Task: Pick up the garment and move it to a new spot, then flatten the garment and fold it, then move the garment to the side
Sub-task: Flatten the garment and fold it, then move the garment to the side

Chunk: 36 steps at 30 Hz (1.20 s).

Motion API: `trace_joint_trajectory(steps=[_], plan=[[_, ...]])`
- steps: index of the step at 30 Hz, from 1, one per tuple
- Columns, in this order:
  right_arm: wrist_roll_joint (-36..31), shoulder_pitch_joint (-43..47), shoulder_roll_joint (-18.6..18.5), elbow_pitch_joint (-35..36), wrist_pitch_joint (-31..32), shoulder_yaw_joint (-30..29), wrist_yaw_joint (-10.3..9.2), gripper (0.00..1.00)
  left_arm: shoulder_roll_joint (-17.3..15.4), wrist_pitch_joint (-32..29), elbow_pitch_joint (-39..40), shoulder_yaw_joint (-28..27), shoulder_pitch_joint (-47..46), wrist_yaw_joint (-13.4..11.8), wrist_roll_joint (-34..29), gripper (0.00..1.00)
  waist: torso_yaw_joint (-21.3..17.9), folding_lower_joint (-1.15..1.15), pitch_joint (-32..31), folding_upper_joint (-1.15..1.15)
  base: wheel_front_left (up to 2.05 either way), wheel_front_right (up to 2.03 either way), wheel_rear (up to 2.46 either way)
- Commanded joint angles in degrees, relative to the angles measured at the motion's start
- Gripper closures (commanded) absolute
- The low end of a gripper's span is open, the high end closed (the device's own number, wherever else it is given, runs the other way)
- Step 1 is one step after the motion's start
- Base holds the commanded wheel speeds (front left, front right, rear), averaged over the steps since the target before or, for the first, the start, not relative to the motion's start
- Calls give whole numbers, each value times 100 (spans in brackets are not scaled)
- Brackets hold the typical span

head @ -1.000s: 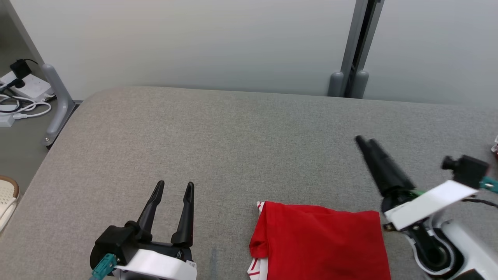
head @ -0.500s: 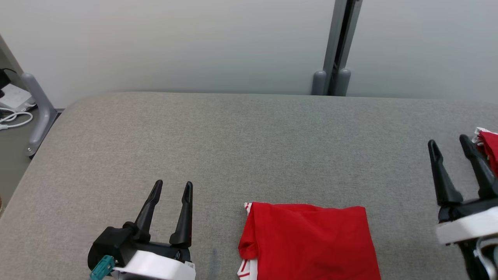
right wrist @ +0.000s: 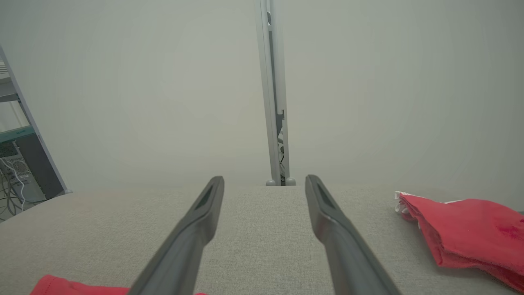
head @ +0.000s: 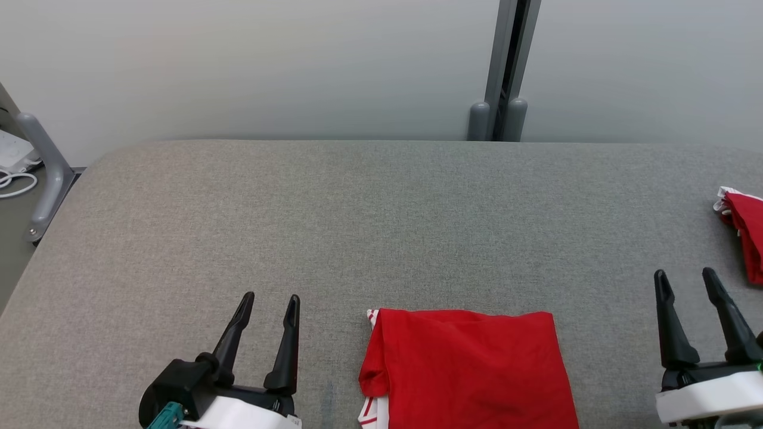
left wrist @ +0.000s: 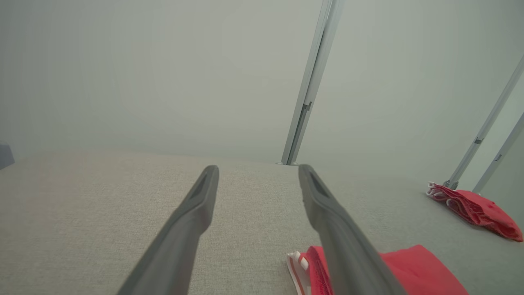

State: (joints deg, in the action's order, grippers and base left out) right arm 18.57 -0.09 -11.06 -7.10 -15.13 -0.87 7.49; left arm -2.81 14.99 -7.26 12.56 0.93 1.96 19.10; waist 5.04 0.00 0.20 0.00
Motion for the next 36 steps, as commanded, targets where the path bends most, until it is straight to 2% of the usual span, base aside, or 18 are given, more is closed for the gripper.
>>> trace_joint_trajectory(steps=[1,36], plan=[[-37,69,12,-49,-4,-16,0,0,-23,15,-23,-1,33,5,-61,0,3,0,-2,0,0,0,0],[-35,47,34,-474,-4,-10,0,0,-23,15,-154,34,59,-39,-34,0,77,0,-19,0,0,0,0]])
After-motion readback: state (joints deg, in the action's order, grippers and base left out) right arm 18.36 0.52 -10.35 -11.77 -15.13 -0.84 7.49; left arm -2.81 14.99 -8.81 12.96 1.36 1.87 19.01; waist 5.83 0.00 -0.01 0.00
